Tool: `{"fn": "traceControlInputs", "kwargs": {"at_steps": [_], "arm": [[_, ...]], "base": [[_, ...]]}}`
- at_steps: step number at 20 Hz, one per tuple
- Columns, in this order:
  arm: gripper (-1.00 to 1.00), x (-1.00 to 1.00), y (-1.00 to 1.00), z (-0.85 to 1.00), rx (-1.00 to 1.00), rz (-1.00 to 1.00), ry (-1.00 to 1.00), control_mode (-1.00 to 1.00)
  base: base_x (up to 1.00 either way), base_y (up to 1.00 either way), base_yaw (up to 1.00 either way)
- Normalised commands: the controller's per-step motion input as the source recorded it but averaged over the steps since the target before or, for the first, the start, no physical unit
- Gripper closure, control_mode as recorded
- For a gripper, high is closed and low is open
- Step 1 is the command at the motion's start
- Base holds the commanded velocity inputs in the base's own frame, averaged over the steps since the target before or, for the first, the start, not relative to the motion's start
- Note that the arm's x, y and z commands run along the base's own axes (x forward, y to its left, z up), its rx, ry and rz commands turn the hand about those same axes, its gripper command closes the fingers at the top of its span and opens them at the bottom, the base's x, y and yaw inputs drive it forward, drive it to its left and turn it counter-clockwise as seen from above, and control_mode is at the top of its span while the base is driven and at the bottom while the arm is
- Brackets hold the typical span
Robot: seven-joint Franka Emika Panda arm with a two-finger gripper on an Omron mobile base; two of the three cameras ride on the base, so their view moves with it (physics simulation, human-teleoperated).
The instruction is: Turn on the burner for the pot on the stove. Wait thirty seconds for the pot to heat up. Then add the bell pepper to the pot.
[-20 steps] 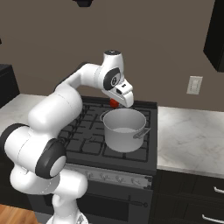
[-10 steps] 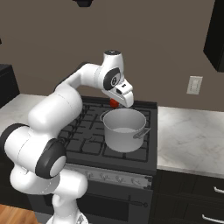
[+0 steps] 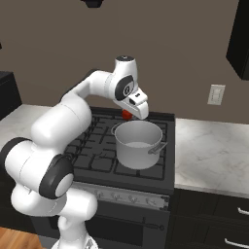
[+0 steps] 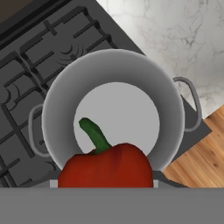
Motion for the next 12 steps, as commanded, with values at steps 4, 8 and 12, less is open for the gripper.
{"fn": "traceControlInputs", "kwargs": {"at_steps": [4, 8, 12], "arm": [[1.0, -0.03, 0.0, -0.31, 0.0, -0.01, -0.06, -1.0], [1.0, 0.0, -0.05, -0.46, 0.01, 0.0, 0.02, -1.0], [1.0, 0.0, -0.08, -0.42, 0.0, 0.0, 0.03, -1.0]], "base": [[0.0, 0.0, 0.0], [0.0, 0.0, 0.0], [0.0, 0.0, 0.0]]}}
